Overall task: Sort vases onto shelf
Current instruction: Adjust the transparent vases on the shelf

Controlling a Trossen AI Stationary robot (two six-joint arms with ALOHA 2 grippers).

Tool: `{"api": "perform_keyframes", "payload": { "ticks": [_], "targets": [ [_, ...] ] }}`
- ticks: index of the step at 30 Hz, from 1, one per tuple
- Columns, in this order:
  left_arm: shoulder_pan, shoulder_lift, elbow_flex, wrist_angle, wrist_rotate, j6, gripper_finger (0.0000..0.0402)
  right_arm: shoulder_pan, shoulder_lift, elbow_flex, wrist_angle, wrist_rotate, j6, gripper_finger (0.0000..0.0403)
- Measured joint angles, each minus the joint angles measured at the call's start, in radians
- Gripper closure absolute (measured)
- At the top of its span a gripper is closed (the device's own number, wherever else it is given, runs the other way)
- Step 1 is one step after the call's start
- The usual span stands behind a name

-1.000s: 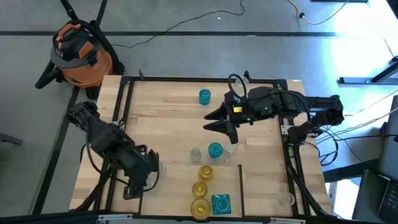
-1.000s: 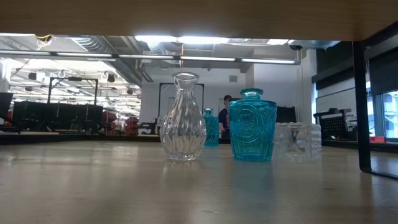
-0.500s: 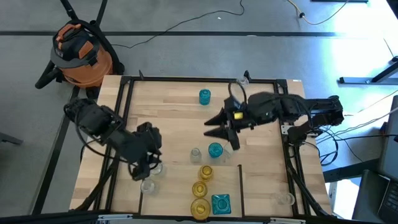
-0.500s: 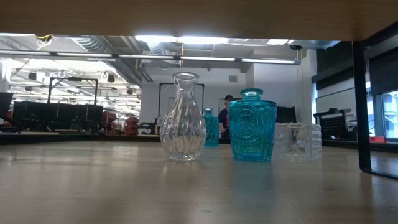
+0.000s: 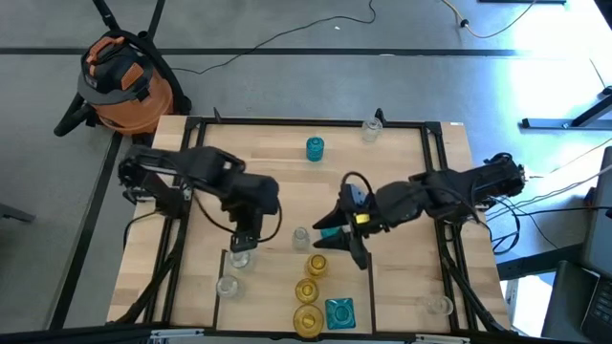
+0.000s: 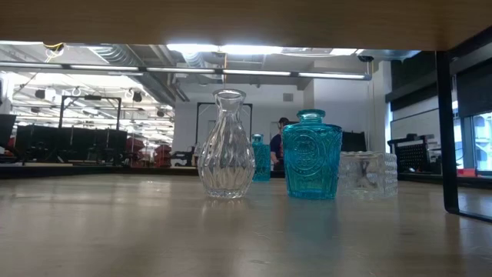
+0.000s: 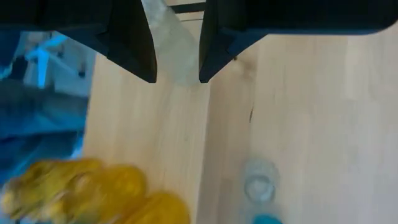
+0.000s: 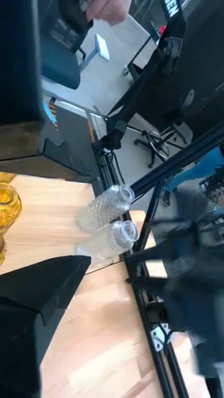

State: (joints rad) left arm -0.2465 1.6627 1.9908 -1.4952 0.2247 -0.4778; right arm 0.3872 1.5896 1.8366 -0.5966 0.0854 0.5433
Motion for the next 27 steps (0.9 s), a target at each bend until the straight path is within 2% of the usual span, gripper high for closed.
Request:
{"api": "perform_keyframes", "payload": {
  "ticks": [6, 12, 22, 27],
  "targets": [
    [0.054, 0.0, -0.143, 0.015, 0.117, 0.07, 0.0289, 0.029, -0.002, 0.0, -0.004, 0.04, 0.001, 0.0224],
    [0.053, 0.0, -0.26, 0.06, 0.197, 0.114, 0.0289, 0.039, -0.004, 0.0, -0.005, 0.055, 0.005, 0.0224],
    [0.048, 0.0, -0.282, 0.149, 0.212, 0.133, 0.0289, 0.039, -0.004, 0.0, -0.004, 0.055, 0.005, 0.0224],
    [0.042, 0.0, -0.282, 0.162, 0.263, 0.14, 0.0289, 0.039, -0.004, 0.0, -0.004, 0.056, 0.005, 0.0224]
  ]
}}
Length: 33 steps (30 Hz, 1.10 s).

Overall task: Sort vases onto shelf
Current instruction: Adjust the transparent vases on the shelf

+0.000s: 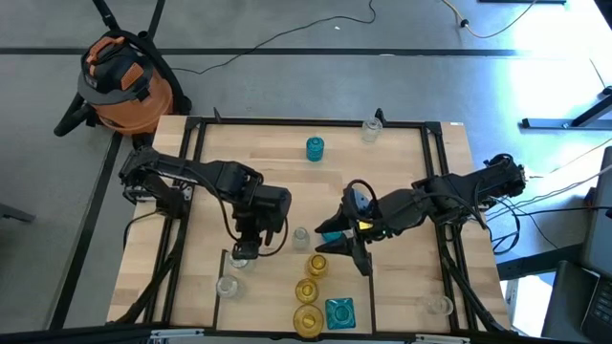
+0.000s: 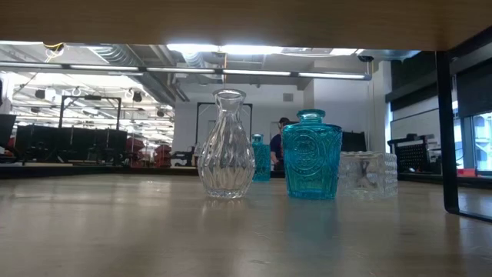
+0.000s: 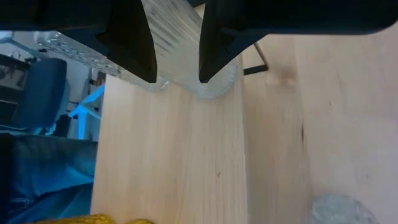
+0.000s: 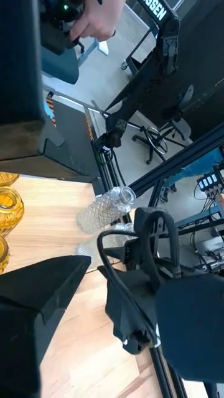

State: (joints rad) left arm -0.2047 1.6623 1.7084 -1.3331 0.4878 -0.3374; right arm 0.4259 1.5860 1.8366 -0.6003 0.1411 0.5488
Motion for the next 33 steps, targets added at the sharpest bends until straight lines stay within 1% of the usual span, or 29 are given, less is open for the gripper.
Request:
{"api": "perform_keyframes", "payload": {
  "ticks": [11, 22, 29, 33],
  "targets": [
    [-0.007, 0.0, 0.0, -0.034, 0.01, 0.0, 0.0289, 0.0, 0.0, 0.0, 0.0, 0.001, 0.009, 0.0224],
    [-0.006, 0.0, 0.0, -0.118, 0.009, 0.008, 0.0289, 0.0, 0.0, 0.0, 0.0, 0.001, 0.027, 0.0224],
    [-0.026, 0.0, 0.0, -0.185, 0.002, 0.018, 0.0289, 0.0, 0.0, 0.0, 0.001, 0.001, 0.03, 0.0224],
    [-0.038, 0.0, 0.0, -0.194, -0.003, 0.017, 0.0289, 0.0, 0.0, 0.0, 0.001, 0.001, 0.03, 0.0224]
  ]
}}
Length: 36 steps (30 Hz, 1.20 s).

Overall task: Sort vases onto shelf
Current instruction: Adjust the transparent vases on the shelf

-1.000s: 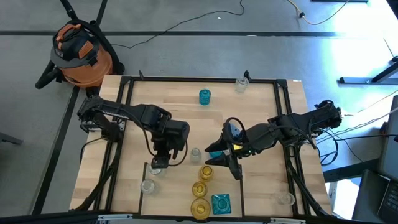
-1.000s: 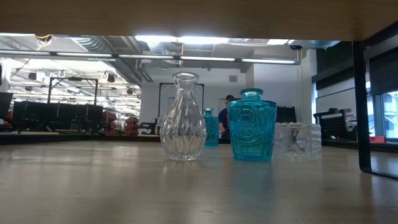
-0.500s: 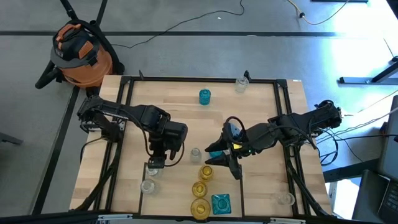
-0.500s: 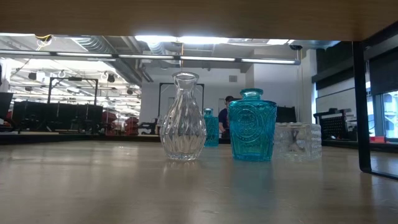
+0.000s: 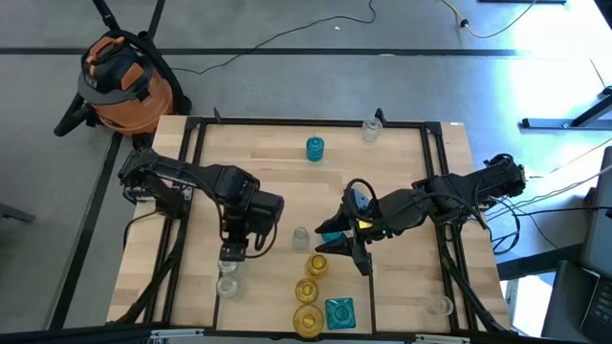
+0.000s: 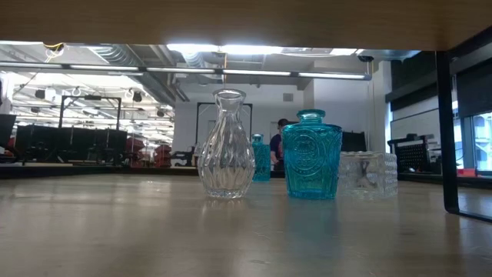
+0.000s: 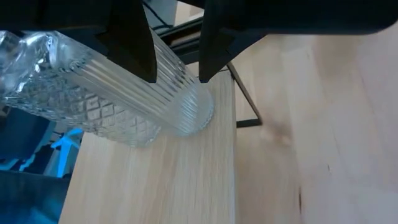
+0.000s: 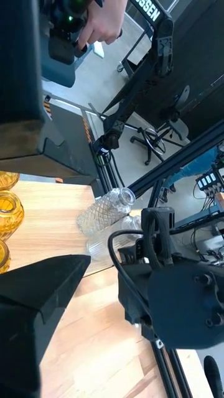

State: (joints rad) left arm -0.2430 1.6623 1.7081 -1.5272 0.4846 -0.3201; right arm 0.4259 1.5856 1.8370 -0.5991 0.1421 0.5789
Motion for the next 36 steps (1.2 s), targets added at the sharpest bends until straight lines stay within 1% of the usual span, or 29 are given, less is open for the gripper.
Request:
{"api": "perform_keyframes", "payload": {
  "ticks": [3, 9, 14, 28, 36],
  "targets": [
    [-0.01, 0.0, 0.0, 0.0, -0.018, -0.007, 0.0289, 0.0, 0.0, 0.0, 0.0, 0.0, 0.0, 0.0224],
    [-0.02, 0.0, 0.0, -0.044, -0.129, -0.04, 0.0289, 0.0, 0.0, 0.0, 0.008, 0.0, 0.0, 0.0224],
    [-0.024, 0.0, 0.0, -0.044, -0.135, -0.069, 0.0289, 0.0, 0.0, 0.0, 0.008, 0.0, 0.0, 0.0224],
    [-0.083, 0.0, 0.0, -0.041, -0.135, -0.167, 0.0289, 0.0, 0.0, 0.0, 0.008, 0.0, 0.0, 0.0224],
    [-0.112, 0.0, 0.0, 0.02, -0.119, -0.208, 0.0289, 0.0, 0.0, 0.0, 0.008, -0.002, 0.0, 0.0224]
  ]
}}
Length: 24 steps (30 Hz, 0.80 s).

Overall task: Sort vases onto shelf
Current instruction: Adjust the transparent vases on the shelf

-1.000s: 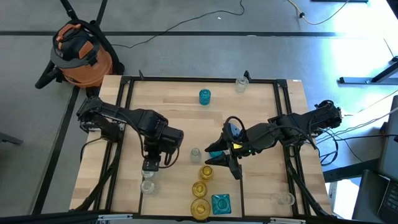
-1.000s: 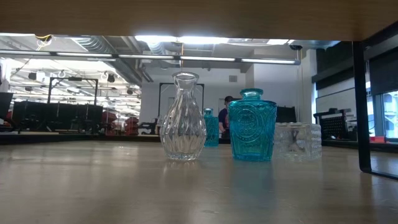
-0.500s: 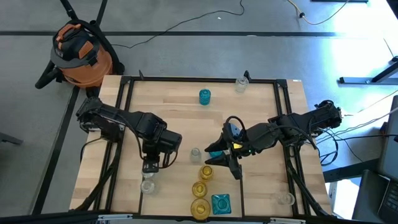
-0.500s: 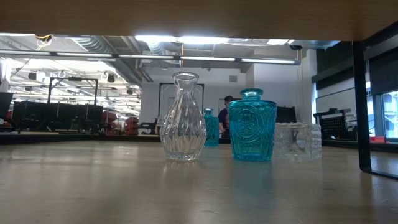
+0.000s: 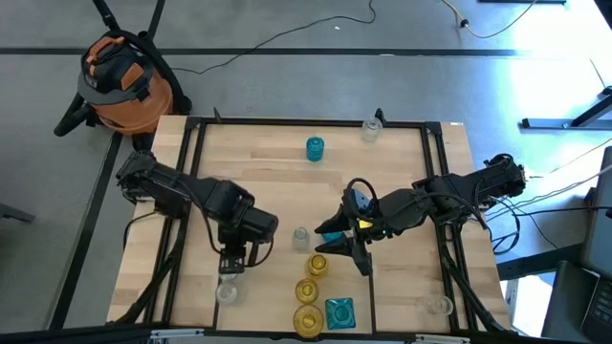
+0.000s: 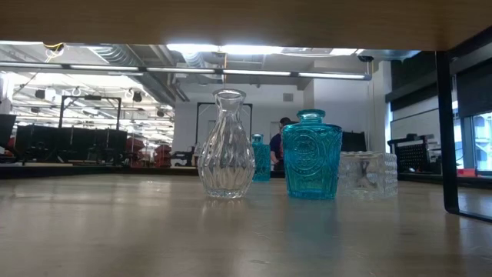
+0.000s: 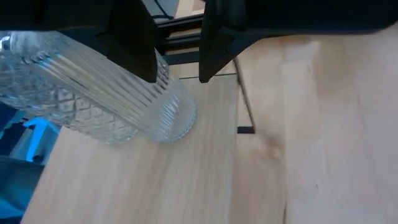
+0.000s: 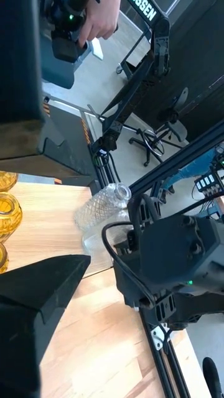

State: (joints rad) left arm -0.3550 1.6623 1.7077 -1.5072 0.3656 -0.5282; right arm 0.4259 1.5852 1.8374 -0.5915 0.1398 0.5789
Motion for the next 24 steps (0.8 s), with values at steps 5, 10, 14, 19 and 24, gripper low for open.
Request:
{"api": "perform_keyframes", "payload": {
  "ticks": [5, 10, 14, 19, 24],
  "targets": [
    [-0.017, 0.0, 0.0, 0.002, 0.004, -0.024, 0.0289, 0.0, 0.0, 0.0, 0.0, 0.0, 0.0, 0.0224],
    [-0.033, 0.0, 0.0, 0.024, 0.013, -0.049, 0.0289, 0.0, 0.0, 0.0, -0.001, 0.0, -0.001, 0.0224],
    [-0.048, 0.0, 0.0, 0.048, 0.018, -0.078, 0.0289, 0.0, 0.0, 0.0, -0.001, -0.001, -0.001, 0.0224],
    [-0.066, 0.0, 0.0, 0.062, 0.018, -0.105, 0.0289, 0.0, 0.0, 0.0, -0.001, -0.001, -0.001, 0.0224],
    [-0.083, 0.0, 0.0, 0.072, 0.018, -0.125, 0.0289, 0.0, 0.0, 0.0, -0.001, -0.001, -0.001, 0.0224]
  ]
}}
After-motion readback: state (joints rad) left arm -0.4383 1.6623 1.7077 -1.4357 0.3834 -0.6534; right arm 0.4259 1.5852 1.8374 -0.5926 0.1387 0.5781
